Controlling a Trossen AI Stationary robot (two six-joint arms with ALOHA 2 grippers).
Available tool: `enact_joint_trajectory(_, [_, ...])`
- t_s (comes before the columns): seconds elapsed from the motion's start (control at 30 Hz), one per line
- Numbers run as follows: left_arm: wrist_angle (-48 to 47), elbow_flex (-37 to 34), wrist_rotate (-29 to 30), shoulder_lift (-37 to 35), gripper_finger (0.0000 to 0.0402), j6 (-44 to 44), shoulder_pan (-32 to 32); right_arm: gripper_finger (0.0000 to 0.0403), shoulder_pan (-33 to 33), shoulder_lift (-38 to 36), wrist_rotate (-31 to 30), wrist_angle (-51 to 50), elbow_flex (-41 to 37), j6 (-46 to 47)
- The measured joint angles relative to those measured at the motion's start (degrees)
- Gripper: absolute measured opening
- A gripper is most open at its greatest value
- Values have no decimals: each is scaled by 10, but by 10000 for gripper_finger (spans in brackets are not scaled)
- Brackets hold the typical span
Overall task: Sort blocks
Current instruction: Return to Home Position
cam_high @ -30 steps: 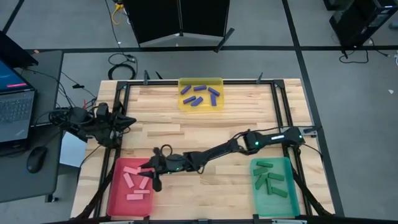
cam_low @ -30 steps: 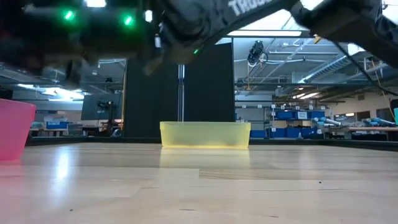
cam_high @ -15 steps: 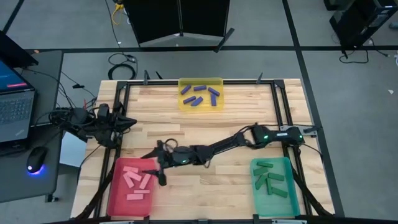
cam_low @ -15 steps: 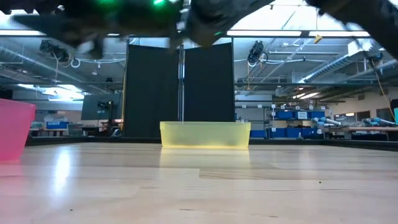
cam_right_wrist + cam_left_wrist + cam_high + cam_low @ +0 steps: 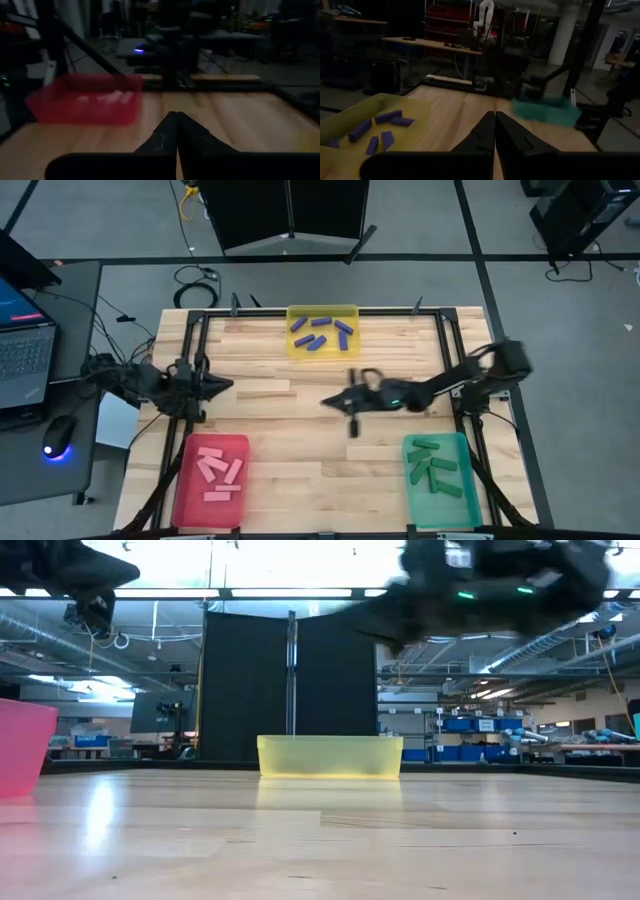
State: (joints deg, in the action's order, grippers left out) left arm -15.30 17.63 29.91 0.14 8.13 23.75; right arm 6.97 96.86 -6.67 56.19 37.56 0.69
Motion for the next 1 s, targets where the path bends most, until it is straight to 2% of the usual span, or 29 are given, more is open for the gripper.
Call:
enact_joint_trajectory(0.23, [-3, -11, 7, -1, 19, -22, 0, 8, -19, -195, 2, 84, -233, -4])
enact_joint_trajectory(0.43, [-9, -11, 10, -1, 19, -45, 0, 5, -31, -305, -15, 96, -347, -3])
enact_joint_trajectory(0.57, [-12, -11, 10, -1, 19, -63, 0, 5, -42, -359, -15, 62, -372, -12])
enact_joint_trajectory(0.7, [-26, -11, 12, -1, 19, -66, 0, 5, -57, -408, 6, -22, -373, -14])
enact_joint_trajectory(0.83, [-23, -12, 16, -1, 19, -64, 0, 5, -64, -487, 24, -127, -373, -4])
enact_joint_trajectory(1.0, [56, -80, 12, -1, 8, -66, 0, 5, -65, -601, 24, -231, -373, -20])
